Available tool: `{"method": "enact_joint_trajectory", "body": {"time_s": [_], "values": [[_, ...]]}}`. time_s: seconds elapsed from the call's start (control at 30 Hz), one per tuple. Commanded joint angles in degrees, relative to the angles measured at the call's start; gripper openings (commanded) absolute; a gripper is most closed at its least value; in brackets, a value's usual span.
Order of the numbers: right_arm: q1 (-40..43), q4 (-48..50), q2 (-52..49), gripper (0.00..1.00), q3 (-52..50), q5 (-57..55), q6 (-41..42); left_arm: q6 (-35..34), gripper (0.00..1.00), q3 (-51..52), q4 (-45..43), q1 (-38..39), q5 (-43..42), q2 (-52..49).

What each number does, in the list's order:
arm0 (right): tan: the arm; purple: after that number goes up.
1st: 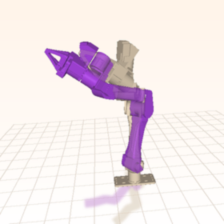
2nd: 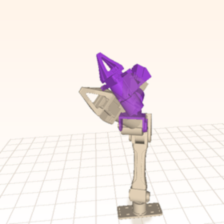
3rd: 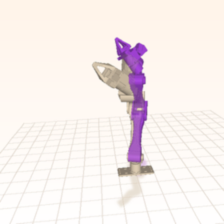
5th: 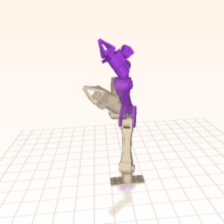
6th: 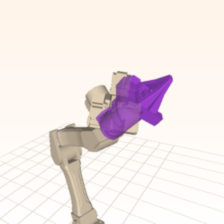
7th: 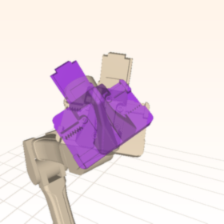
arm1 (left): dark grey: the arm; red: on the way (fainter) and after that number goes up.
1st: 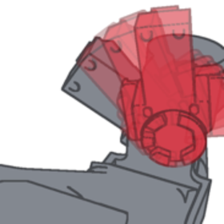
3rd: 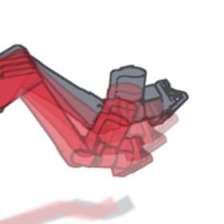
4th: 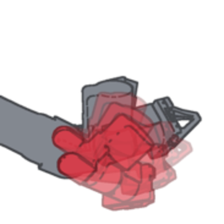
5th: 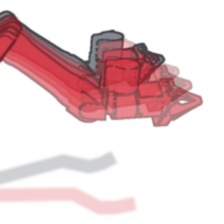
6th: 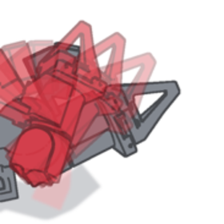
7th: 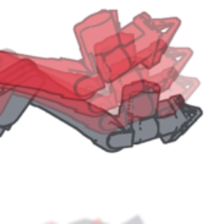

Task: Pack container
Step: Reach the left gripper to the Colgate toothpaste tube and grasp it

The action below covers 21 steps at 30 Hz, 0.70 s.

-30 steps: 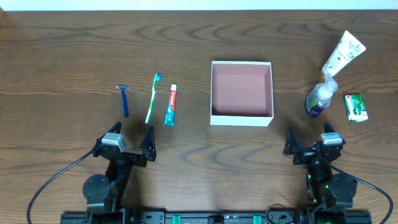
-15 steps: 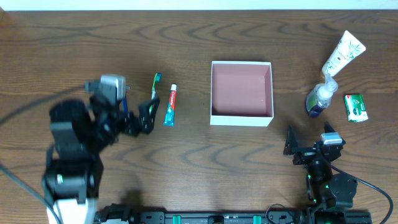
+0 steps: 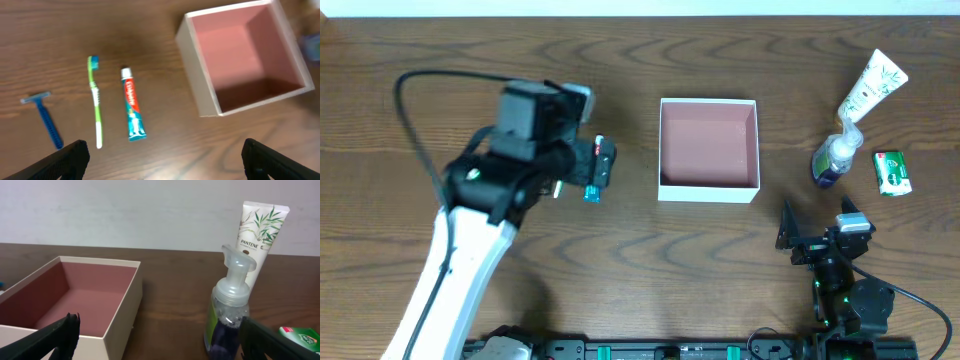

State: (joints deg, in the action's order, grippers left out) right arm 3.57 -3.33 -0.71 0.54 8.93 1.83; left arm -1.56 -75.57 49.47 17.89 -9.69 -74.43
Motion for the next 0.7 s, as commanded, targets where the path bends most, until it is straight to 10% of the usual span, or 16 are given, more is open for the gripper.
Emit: {"method": "enact_joint_trajectory", "body": {"time_s": [0.0, 0.67], "values": [[-0.63, -0.09, 0.33, 0.99, -0.22, -0.37, -1.05, -5.86, 0.98, -1.07, 0.20, -0.44, 8.83, -5.01], [-0.63, -0.09, 0.33, 0.99, -0.22, -0.37, -1.05, -6.03, 0.98, -1.05, -1.68, -0.79, 6.36, -20.57]]}}
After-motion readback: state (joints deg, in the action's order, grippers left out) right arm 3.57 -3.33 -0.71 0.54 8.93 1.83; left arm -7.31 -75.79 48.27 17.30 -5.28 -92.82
